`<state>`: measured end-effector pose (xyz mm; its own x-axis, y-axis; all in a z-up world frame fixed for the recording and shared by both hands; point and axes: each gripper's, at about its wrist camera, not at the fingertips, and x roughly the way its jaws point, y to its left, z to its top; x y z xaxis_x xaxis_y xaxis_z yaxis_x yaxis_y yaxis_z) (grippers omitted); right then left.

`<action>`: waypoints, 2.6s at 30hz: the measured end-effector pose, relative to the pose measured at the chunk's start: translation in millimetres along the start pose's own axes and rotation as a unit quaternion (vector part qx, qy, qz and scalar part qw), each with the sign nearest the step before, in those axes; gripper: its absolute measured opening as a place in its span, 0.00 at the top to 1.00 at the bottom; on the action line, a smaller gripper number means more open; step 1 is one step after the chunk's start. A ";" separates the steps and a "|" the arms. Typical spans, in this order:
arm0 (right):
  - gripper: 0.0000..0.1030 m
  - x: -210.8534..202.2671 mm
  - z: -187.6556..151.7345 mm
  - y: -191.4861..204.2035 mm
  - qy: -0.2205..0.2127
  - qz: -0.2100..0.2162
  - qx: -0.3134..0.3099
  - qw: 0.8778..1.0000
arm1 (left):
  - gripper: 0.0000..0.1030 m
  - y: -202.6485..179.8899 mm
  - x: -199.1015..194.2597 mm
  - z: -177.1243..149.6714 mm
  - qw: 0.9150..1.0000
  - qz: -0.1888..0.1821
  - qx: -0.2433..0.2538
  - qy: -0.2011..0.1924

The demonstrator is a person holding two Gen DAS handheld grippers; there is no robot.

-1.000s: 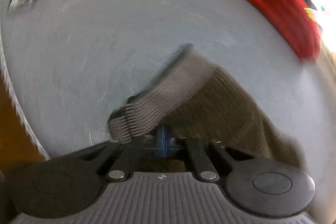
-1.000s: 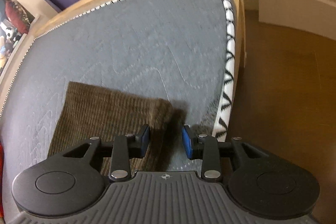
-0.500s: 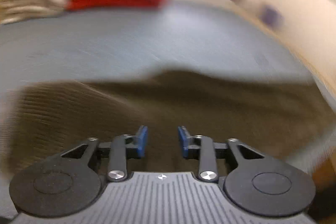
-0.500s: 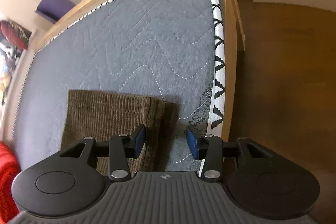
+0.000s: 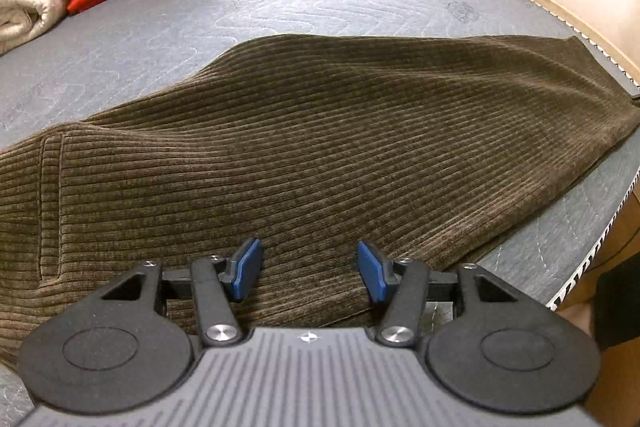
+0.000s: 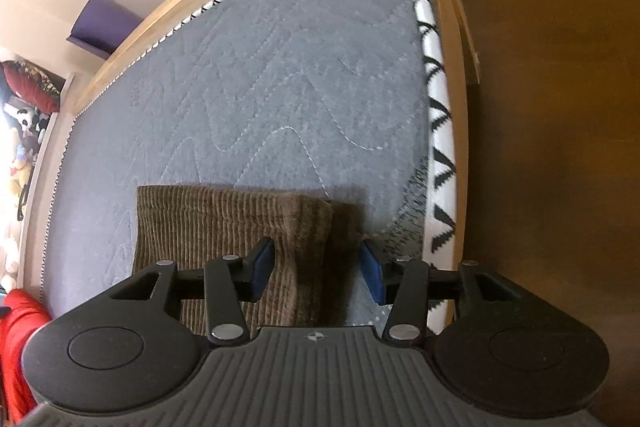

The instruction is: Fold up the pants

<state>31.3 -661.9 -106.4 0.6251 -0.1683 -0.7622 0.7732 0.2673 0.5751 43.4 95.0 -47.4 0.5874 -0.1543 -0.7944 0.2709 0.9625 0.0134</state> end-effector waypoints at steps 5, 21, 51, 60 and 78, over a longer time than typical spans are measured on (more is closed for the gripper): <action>0.80 1.5 -3.1 10.4 -0.014 -0.012 -0.033 0.999 | 0.42 4.8 -3.4 0.2 1.000 -0.003 -0.006 0.001; 0.82 -183.8 -315.1 192.7 -0.132 0.279 -0.596 0.741 | 0.42 79.9 -25.3 6.4 0.983 -0.029 -0.181 -0.026; 0.56 -89.0 -330.8 133.1 0.210 0.120 -0.594 0.767 | 0.41 93.4 -27.4 15.4 0.952 -0.133 -0.273 -0.042; 0.55 -104.5 -265.8 118.8 0.201 0.196 -0.475 0.834 | 0.32 87.3 38.5 57.9 0.902 -0.185 -0.389 -0.012; 0.42 -63.2 -248.1 107.7 0.202 0.106 -0.423 0.877 | 0.54 84.4 23.1 124.3 0.964 -0.030 -0.265 -0.009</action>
<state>48.5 -387.1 -70.0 0.5245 0.2733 -0.8064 0.1828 0.8888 0.4202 174.6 144.9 10.8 0.5973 -0.2128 -0.7733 -0.1197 0.9297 -0.3483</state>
